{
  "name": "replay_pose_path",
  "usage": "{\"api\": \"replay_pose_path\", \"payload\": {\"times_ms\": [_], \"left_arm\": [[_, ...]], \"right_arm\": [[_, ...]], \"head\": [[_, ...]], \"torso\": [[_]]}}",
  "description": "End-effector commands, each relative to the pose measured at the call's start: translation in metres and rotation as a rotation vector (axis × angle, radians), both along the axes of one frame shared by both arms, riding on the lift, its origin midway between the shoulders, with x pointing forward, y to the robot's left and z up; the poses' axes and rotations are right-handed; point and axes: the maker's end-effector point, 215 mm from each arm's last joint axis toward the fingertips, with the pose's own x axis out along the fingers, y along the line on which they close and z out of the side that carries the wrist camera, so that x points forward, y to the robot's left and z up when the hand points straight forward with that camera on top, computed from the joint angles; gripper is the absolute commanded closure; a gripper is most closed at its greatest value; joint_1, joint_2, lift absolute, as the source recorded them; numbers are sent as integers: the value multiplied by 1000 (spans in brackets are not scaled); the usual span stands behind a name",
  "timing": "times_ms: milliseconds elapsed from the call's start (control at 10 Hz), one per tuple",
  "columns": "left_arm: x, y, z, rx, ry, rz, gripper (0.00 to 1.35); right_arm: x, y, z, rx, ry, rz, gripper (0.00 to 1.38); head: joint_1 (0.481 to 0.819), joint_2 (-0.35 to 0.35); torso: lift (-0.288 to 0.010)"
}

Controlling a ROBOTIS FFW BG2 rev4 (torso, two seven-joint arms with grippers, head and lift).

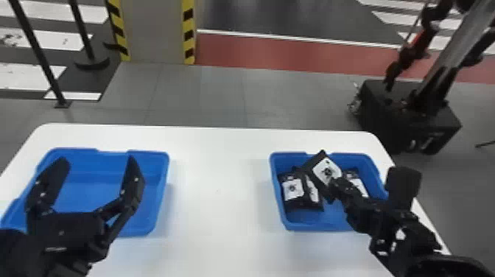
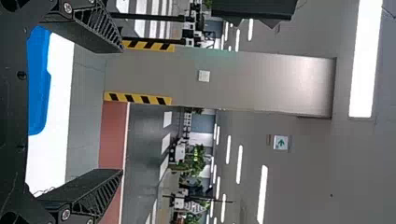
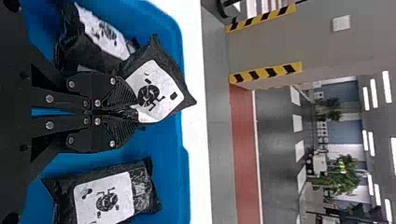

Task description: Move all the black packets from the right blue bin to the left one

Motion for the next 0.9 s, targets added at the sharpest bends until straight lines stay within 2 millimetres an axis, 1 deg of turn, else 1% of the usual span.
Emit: {"api": "replay_pose_path", "payload": {"times_ms": [0, 100, 200, 300, 400, 500, 600, 700, 800], "left_arm": [[0, 1, 3, -8, -9, 1, 110], [0, 1, 3, -18, -8, 1, 110], [1, 0, 5, -41, -13, -3, 105], [1, -3, 9, -69, -25, -11, 104], [3, -11, 11, -111, -27, -32, 108], [7, -21, 14, -147, -26, -68, 110], [12, -35, 9, -191, 4, -117, 110], [16, -50, 2, -230, 48, -167, 114], [20, -60, -9, -233, 97, -213, 122]], "right_arm": [[-15, 14, 40, 20, -91, 9, 1118], [-14, 27, 61, 50, -135, 47, 1118], [-6, 51, 73, 116, -172, 123, 1118], [3, 86, 78, 201, -188, 212, 1118], [12, 122, 80, 282, -192, 293, 1118], [19, 160, 88, 343, -205, 374, 1118], [22, 192, 97, 392, -215, 453, 1118], [21, 221, 107, 434, -222, 523, 1118], [12, 257, 115, 495, -216, 602, 1118]], "head": [[695, -125], [695, -120], [695, -106], [695, -76], [695, -57], [695, -15], [695, 24], [695, 55], [695, 67]], "torso": [[-110], [-110], [-110], [-110], [-110], [-110], [-110], [-110], [-110]]}}
